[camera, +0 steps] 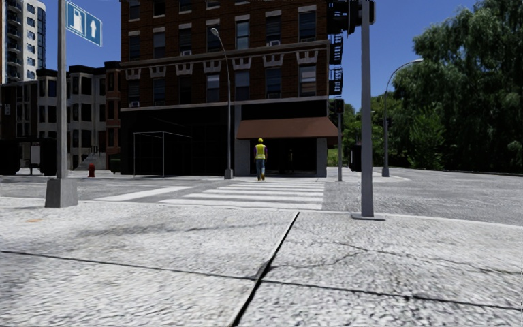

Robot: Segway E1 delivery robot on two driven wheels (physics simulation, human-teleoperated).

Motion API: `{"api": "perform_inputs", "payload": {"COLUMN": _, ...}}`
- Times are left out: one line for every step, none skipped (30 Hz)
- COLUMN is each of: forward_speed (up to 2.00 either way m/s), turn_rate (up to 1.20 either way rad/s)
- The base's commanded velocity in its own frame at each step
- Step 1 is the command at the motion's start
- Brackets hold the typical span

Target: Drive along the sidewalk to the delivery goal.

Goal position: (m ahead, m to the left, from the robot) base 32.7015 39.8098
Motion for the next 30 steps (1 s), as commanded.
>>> {"api": "perform_inputs", "payload": {"forward_speed": 1.97, "turn_rate": 0.32}}
{"api": "perform_inputs", "payload": {"forward_speed": 1.97, "turn_rate": 0.37}}
{"api": "perform_inputs", "payload": {"forward_speed": 1.97, "turn_rate": 0.37}}
{"api": "perform_inputs", "payload": {"forward_speed": 1.97, "turn_rate": 0.39}}
{"api": "perform_inputs", "payload": {"forward_speed": 1.97, "turn_rate": 0.4}}
{"api": "perform_inputs", "payload": {"forward_speed": 1.97, "turn_rate": 0.4}}
{"api": "perform_inputs", "payload": {"forward_speed": 1.97, "turn_rate": 0.4}}
{"api": "perform_inputs", "payload": {"forward_speed": 1.97, "turn_rate": 0.4}}
{"api": "perform_inputs", "payload": {"forward_speed": 1.97, "turn_rate": 0.35}}
{"api": "perform_inputs", "payload": {"forward_speed": 1.97, "turn_rate": 0.24}}
{"api": "perform_inputs", "payload": {"forward_speed": 1.97, "turn_rate": 0.24}}
{"api": "perform_inputs", "payload": {"forward_speed": 1.97, "turn_rate": 0.05}}
{"api": "perform_inputs", "payload": {"forward_speed": 1.97, "turn_rate": 0.0}}
{"api": "perform_inputs", "payload": {"forward_speed": 1.97, "turn_rate": 0.0}}
{"api": "perform_inputs", "payload": {"forward_speed": 1.97, "turn_rate": 0.0}}
{"api": "perform_inputs", "payload": {"forward_speed": 1.97, "turn_rate": 0.0}}
{"api": "perform_inputs", "payload": {"forward_speed": 1.97, "turn_rate": 0.0}}
{"api": "perform_inputs", "payload": {"forward_speed": 1.97, "turn_rate": 0.0}}
{"api": "perform_inputs", "payload": {"forward_speed": 1.97, "turn_rate": 0.0}}
{"api": "perform_inputs", "payload": {"forward_speed": 1.97, "turn_rate": 0.0}}
{"api": "perform_inputs", "payload": {"forward_speed": 1.97, "turn_rate": 0.0}}
{"api": "perform_inputs", "payload": {"forward_speed": 1.97, "turn_rate": 0.0}}
{"api": "perform_inputs", "payload": {"forward_speed": 1.97, "turn_rate": 0.03}}
{"api": "perform_inputs", "payload": {"forward_speed": 1.97, "turn_rate": 0.06}}
{"api": "perform_inputs", "payload": {"forward_speed": 1.97, "turn_rate": 0.06}}
{"api": "perform_inputs", "payload": {"forward_speed": 1.97, "turn_rate": 0.06}}
{"api": "perform_inputs", "payload": {"forward_speed": 1.97, "turn_rate": 0.06}}
{"api": "perform_inputs", "payload": {"forward_speed": 1.97, "turn_rate": 0.02}}
{"api": "perform_inputs", "payload": {"forward_speed": 1.97, "turn_rate": 0.02}}
{"api": "perform_inputs", "payload": {"forward_speed": 1.97, "turn_rate": 0.0}}
